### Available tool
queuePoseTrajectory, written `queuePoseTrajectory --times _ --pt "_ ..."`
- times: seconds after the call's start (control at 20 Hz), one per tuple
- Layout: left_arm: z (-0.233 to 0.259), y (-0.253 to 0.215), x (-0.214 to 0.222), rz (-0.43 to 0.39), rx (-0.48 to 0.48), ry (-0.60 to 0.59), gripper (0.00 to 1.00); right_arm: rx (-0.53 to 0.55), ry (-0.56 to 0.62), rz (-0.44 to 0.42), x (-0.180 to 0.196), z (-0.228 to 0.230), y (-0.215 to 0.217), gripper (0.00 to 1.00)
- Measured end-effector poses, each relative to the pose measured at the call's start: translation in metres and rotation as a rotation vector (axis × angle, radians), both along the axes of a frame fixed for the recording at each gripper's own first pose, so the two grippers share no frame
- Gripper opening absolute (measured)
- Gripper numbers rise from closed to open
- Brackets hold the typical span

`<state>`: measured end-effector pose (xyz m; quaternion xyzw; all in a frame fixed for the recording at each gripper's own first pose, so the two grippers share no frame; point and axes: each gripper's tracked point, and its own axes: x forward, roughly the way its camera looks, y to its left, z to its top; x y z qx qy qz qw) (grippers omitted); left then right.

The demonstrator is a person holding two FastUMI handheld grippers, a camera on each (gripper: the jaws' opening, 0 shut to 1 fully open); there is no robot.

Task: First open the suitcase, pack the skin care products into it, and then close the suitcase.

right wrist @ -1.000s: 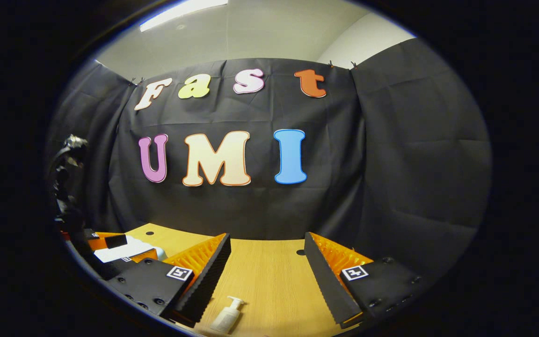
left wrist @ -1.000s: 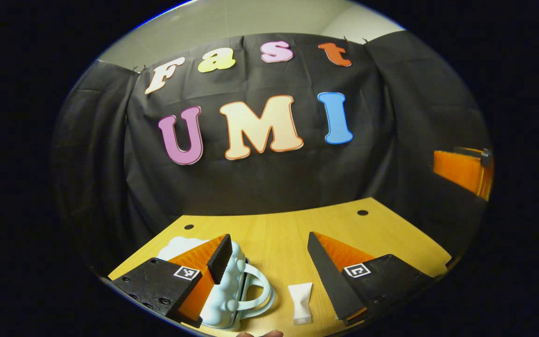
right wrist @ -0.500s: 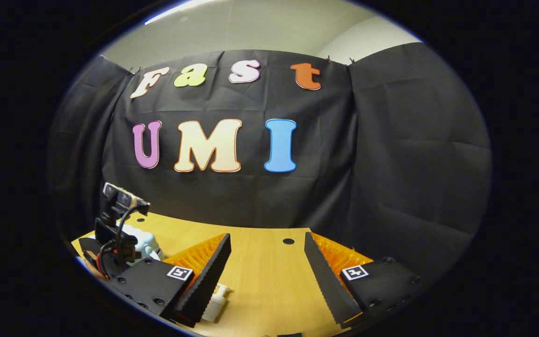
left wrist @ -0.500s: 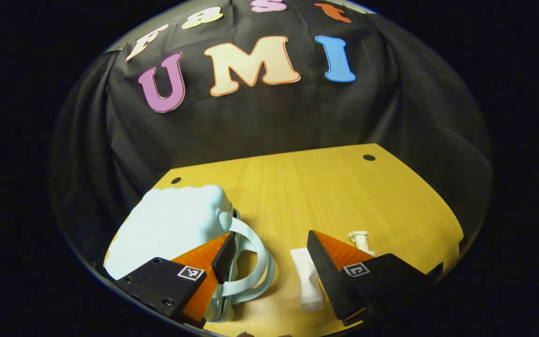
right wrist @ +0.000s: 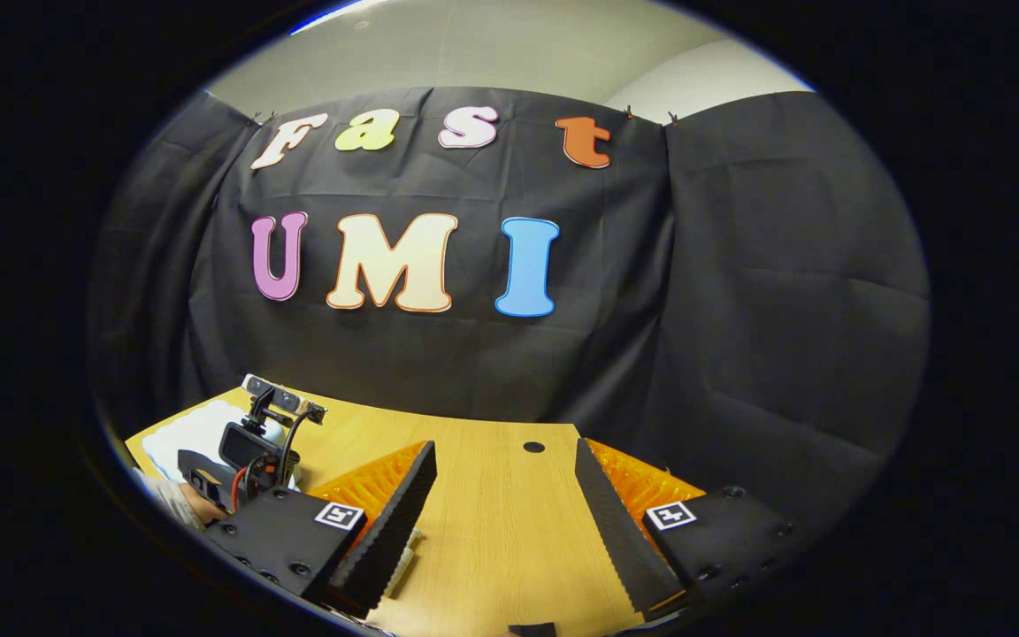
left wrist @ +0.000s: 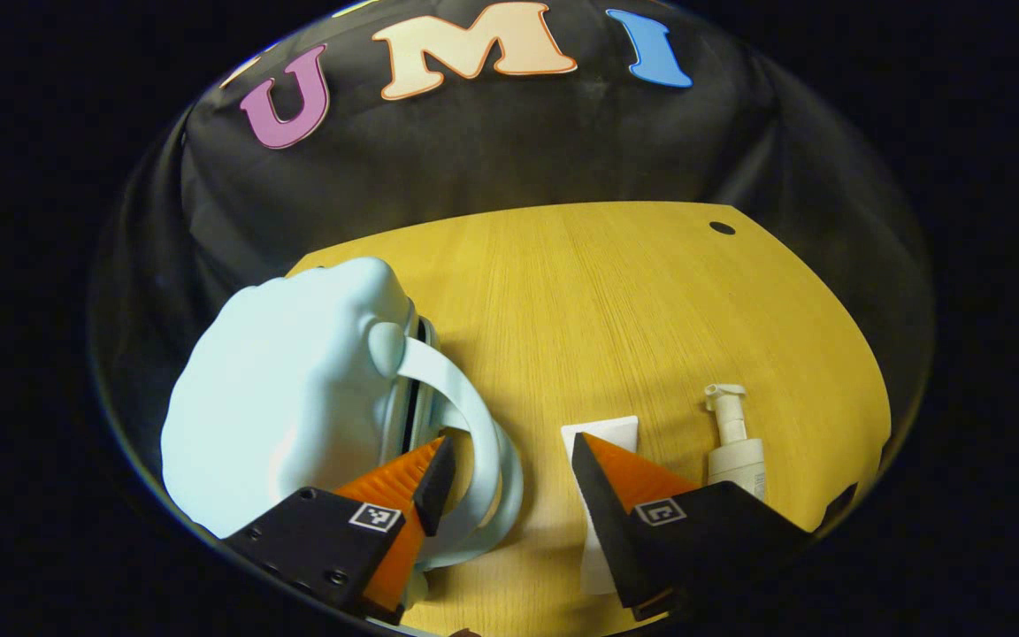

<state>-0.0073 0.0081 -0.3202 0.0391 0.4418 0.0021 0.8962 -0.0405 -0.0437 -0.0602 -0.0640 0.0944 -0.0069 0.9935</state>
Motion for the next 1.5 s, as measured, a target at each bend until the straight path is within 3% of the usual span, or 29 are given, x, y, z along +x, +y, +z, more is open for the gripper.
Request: queuePoseTrajectory --times 0.1,0.2,0.3,0.55,0.75,1.05,1.5 --pt "-0.002 0.002 0.002 -0.006 0.003 0.0 0.7 -0.002 0.0 -0.002 -0.001 -0.001 0.001 1.0" --pt "0.001 0.011 0.004 0.004 0.038 -0.002 0.52 -0.02 -0.016 -0.002 -0.002 0.003 0.001 1.0" --pt "-0.002 0.015 0.002 0.014 0.038 0.022 0.19 -0.037 -0.024 0.005 -0.002 0.003 0.003 1.0" --pt "0.004 0.01 0.005 -0.035 0.017 0.063 0.0 -0.034 -0.039 0.015 0.0 0.005 0.006 1.0" --pt "0.031 0.01 0.01 -0.028 -0.038 0.028 0.0 -0.019 -0.047 0.02 0.003 0.004 0.008 1.0" --pt "0.116 0.04 0.015 -0.026 -0.119 -0.055 0.0 0.014 -0.04 0.063 0.009 -0.005 0.031 1.0" --pt "0.209 0.149 0.02 0.017 -0.096 -0.183 0.0 0.056 -0.056 0.113 0.019 -0.005 0.077 1.0"
